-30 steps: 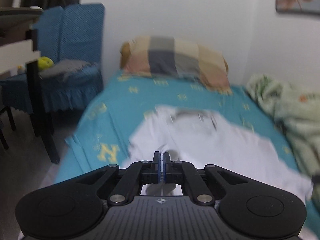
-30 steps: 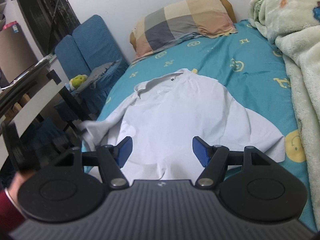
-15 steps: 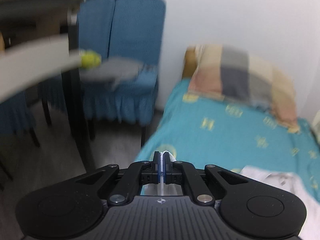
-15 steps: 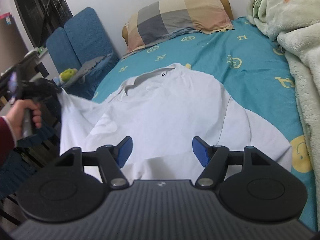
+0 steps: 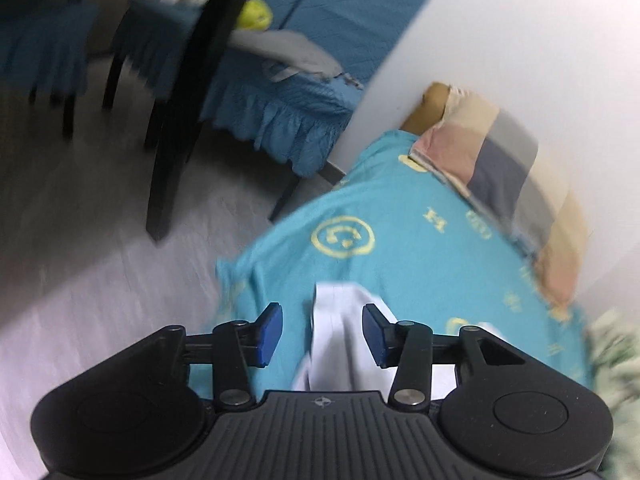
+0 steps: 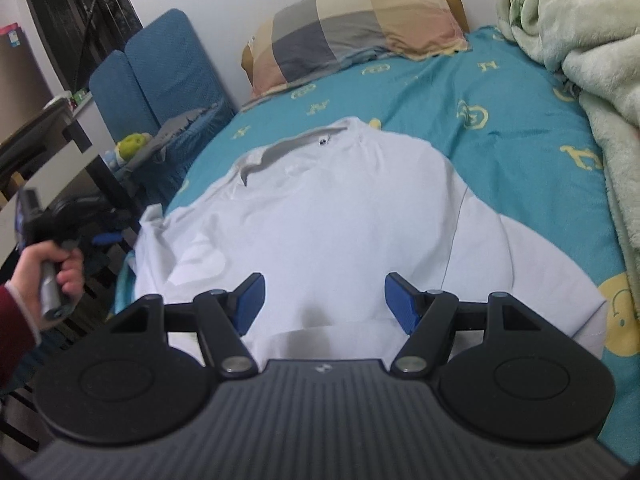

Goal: Fold clothes

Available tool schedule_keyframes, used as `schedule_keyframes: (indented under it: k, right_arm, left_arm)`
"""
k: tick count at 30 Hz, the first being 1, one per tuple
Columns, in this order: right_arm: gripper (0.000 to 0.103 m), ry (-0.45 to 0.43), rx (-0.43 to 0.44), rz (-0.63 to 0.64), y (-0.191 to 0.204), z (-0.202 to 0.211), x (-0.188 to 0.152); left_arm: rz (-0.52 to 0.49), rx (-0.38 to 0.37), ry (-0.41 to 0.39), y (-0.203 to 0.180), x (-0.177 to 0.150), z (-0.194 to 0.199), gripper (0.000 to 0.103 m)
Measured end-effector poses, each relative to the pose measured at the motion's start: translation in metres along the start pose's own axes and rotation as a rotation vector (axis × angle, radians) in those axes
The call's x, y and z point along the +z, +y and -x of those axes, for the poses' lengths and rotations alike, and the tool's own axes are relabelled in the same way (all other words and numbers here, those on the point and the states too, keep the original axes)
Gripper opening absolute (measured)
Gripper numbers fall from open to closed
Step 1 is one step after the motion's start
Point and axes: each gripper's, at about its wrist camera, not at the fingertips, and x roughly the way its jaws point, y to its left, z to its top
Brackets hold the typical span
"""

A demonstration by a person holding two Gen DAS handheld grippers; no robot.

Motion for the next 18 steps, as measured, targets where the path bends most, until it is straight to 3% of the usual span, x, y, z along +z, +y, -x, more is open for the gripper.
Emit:
schedule_keyframes:
  k: [3, 9, 11, 12, 13, 18]
  right_arm:
    - [0.068, -0.013, -0.002, -0.009, 0.001, 0.008, 0.001]
    - [0.068, -0.024, -0.008, -0.033, 0.0, 0.016, 0.001]
    - [0.068, -0.021, -0.009, -0.035, -0.001, 0.013, 0.0]
    - [0.068, -0.019, -0.006, -0.034, -0.001, 0.011, 0.0]
    - [0.068, -0.016, -0.006, -0.032, -0.001, 0.008, 0.0]
    - [0.068, -0.014, 0.003, -0.045, -0.004, 0.004, 0.002]
  left_arm:
    - [0.019, 0.003, 0.031, 0.003, -0.016, 0.007, 0.049]
    - [0.034, 0.023, 0.099, 0.005, -0.05, 0.013, 0.042]
    - [0.026, 0.041, 0.088, 0.0, -0.054, 0.009, 0.029]
    - [0.03, 0.049, 0.089, -0.001, -0.054, 0.008, 0.007]
    - [0.034, 0.058, 0.09, -0.002, -0.054, 0.007, 0.002]
    - [0.008, 0.01, 0.024, -0.005, -0.044, 0.045, 0.001]
